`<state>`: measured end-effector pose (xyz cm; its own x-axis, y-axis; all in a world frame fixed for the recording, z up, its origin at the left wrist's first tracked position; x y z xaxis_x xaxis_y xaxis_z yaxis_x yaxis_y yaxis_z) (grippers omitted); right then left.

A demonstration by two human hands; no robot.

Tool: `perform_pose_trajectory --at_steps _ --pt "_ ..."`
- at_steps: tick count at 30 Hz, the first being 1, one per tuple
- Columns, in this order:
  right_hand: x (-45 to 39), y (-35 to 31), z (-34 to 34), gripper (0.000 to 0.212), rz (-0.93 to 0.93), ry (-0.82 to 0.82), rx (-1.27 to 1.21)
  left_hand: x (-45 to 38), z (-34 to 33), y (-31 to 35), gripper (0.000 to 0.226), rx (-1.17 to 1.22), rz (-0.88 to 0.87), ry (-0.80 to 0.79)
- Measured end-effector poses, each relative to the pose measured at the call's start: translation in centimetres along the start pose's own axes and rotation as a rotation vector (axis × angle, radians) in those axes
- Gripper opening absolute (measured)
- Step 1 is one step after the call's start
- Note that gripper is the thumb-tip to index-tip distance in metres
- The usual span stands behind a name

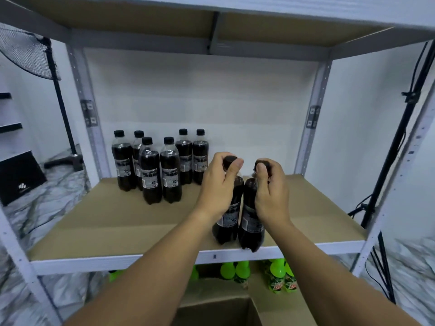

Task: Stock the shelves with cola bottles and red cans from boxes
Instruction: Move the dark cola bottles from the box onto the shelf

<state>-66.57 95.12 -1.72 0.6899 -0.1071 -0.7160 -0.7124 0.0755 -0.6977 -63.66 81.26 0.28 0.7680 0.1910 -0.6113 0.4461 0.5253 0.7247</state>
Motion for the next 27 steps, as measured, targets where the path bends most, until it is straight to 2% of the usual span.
perform_pose_trajectory --at_steps 5,10,17,21,27 --pt "-2.3 3.1 -1.3 0.028 0.019 0.03 0.003 -2.2 -2.7 -3.2 0.019 -0.021 0.052 0.111" --pt "-4.9 6.6 -2.9 0.031 0.022 0.078 0.016 -4.8 -5.1 -6.0 0.033 -0.141 0.027 0.279" --pt "-8.9 11.4 -4.5 0.023 0.032 0.093 0.037 -9.9 -7.7 -9.5 0.035 -0.169 -0.042 0.321" --pt "-10.9 13.9 -5.5 0.022 0.018 0.1 0.044 -12.4 -9.2 -11.4 0.043 -0.167 -0.027 0.38" --pt "-13.8 17.2 -6.6 0.024 -0.017 0.106 0.045 -15.8 -11.0 -13.5 0.032 -0.185 -0.008 0.407"
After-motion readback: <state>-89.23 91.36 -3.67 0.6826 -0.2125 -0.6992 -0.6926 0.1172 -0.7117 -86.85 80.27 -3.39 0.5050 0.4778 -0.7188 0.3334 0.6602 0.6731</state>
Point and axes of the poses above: each hand's wrist, its own x-axis away from the middle knuckle, its own z-axis out of the back of the hand, y = z × x, the point moved 3 cm from there along -x, towards the middle knuckle, and after that the axes turned 11 degrees about -x, right-handed, at the moved point
